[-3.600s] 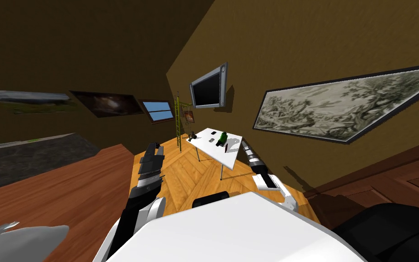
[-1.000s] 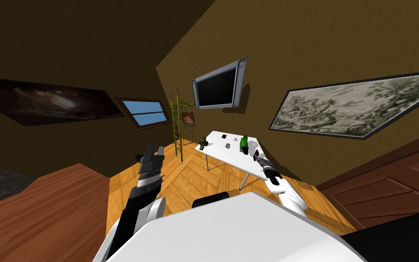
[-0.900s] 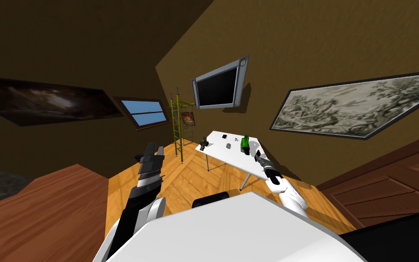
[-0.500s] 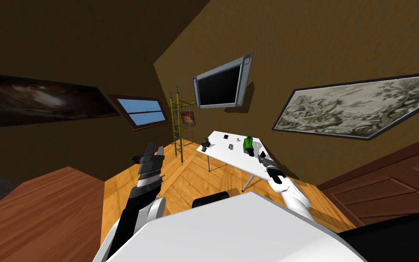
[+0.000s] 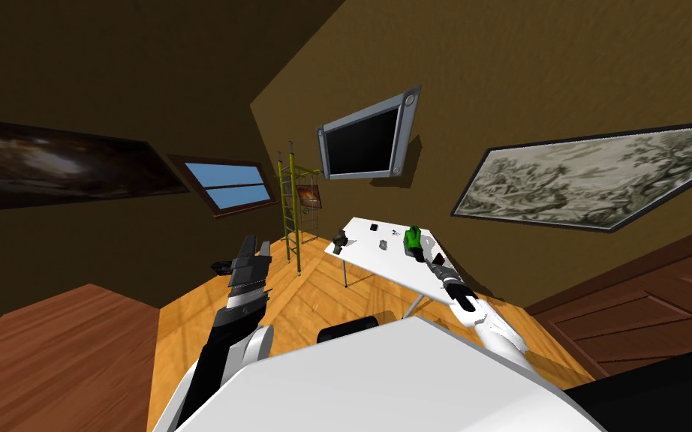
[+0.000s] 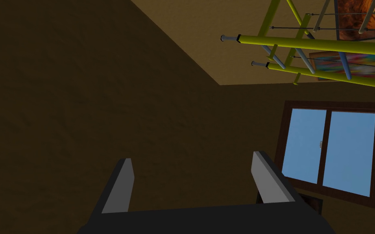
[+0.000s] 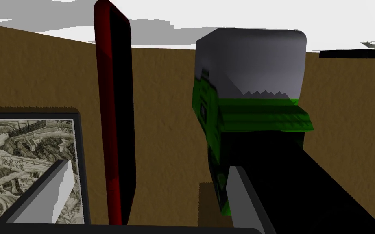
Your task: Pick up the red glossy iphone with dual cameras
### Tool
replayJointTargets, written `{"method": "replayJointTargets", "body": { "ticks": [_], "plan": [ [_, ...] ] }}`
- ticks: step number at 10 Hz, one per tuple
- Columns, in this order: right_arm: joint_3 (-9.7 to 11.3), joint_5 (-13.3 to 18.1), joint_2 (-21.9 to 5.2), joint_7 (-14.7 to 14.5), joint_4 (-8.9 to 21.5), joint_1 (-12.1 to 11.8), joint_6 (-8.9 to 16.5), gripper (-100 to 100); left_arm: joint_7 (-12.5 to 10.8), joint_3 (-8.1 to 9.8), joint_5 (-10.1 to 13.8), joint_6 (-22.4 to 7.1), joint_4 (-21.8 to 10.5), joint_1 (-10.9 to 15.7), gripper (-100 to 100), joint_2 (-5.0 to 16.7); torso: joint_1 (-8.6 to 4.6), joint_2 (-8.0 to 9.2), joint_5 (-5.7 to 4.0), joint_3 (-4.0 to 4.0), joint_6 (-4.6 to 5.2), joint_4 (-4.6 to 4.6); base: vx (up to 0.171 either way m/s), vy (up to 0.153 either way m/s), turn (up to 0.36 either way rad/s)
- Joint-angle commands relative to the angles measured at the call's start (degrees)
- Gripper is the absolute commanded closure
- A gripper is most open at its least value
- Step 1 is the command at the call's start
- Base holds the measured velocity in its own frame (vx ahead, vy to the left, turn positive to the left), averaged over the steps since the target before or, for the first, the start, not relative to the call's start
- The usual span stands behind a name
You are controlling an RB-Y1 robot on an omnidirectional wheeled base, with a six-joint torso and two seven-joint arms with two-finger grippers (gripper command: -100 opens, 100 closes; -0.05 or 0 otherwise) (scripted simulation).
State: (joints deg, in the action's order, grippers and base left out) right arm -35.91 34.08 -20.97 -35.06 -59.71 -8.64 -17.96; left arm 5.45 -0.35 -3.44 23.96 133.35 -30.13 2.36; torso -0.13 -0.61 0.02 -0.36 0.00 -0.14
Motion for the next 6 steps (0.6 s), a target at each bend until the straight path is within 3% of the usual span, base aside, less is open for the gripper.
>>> {"method": "replayJointTargets", "body": {
  "ticks": [1,2,3,4,6],
  "plan": [
    [1.7,-2.9,-1.5,-0.6,2.9,-0.7,-2.9,-100,0.0,0.0,0.0,0.0,0.0,0.0,0,0.0,0.0,0.0,0.0,0.0,0.0,0.0,0.129,0.022,-0.054],
    [1.7,-4.6,-1.5,-0.6,2.9,-0.7,-3.5,-100,0.0,0.0,0.0,0.0,0.0,0.0,0,0.0,0.03,-0.02,0.0,-0.02,-0.02,-0.01,0.062,0.019,-0.009],
    [4.4,-6.3,-4.2,-1.7,5.4,-2.4,-5.7,-100,0.0,0.0,0.0,0.0,0.0,0.0,0,0.0,0.03,0.12,0.0,0.06,-0.08,0.03,0.128,0.038,-0.064],
    [4.9,-8.1,-4.3,-1.7,6.8,-2.4,-7.5,-100,0.0,0.0,0.0,0.0,0.0,0.0,0,0.0,0.1,-0.06,0.0,-0.02,-0.09,0.01,0.132,0.035,-0.059],
    [4.9,-10.6,-4.3,-1.7,6.8,-2.4,-7.9,-100,0.0,0.0,0.0,0.0,0.0,0.0,0,0.0,0.09,-0.01,-0.04,-0.01,-0.3,0.04,0.03,0.007,0.005]
  ]
}}
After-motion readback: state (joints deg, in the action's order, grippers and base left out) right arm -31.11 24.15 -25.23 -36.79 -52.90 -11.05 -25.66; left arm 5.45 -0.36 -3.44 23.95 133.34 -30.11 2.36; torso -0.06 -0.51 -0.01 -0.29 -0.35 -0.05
